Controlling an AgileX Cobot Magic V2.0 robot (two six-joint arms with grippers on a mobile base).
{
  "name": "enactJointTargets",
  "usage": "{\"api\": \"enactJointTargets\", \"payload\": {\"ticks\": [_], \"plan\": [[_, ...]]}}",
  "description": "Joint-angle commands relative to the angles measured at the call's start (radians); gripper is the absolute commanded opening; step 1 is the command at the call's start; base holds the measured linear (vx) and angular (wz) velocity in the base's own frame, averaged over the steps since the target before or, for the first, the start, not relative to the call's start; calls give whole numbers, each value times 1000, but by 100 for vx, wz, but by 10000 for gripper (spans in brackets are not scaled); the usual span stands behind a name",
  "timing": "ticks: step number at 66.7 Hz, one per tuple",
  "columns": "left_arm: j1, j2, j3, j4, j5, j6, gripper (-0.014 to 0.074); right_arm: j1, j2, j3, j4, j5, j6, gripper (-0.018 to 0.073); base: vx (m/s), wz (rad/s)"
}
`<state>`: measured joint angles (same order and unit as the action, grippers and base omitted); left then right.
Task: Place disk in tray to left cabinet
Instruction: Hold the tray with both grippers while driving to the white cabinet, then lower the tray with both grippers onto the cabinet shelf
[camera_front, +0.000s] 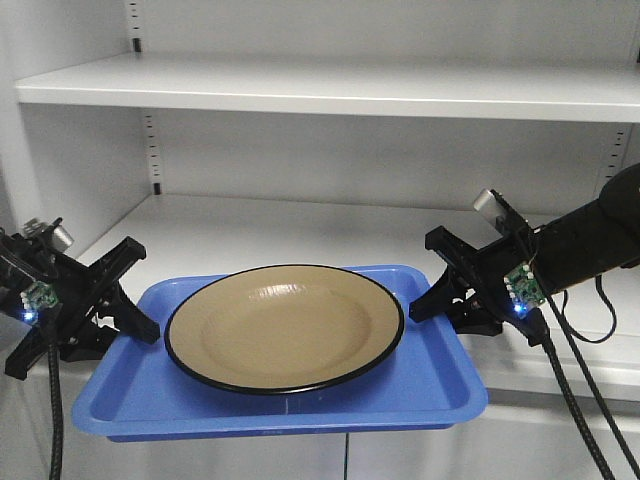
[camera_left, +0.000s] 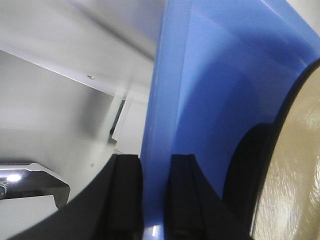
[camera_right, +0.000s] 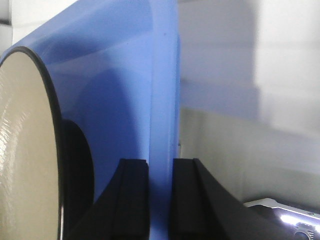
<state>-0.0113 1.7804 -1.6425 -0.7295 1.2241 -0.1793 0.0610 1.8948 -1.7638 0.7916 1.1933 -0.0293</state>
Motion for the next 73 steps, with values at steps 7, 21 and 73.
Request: {"api": "enactJointTargets", "payload": {"ticks": [7, 21, 73], "plan": [[-30, -53, -34, -221, 26, -14, -1, 31, -64, -38, 233, 53, -3, -4, 21, -22], [-30, -53, -34, -221, 26, -14, -1, 31, -64, -38, 233, 53, -3, -4, 17, -21], [-30, -53, -34, -221, 26, -14, -1, 31, -64, -38, 233, 53, -3, -4, 7, -10]]}}
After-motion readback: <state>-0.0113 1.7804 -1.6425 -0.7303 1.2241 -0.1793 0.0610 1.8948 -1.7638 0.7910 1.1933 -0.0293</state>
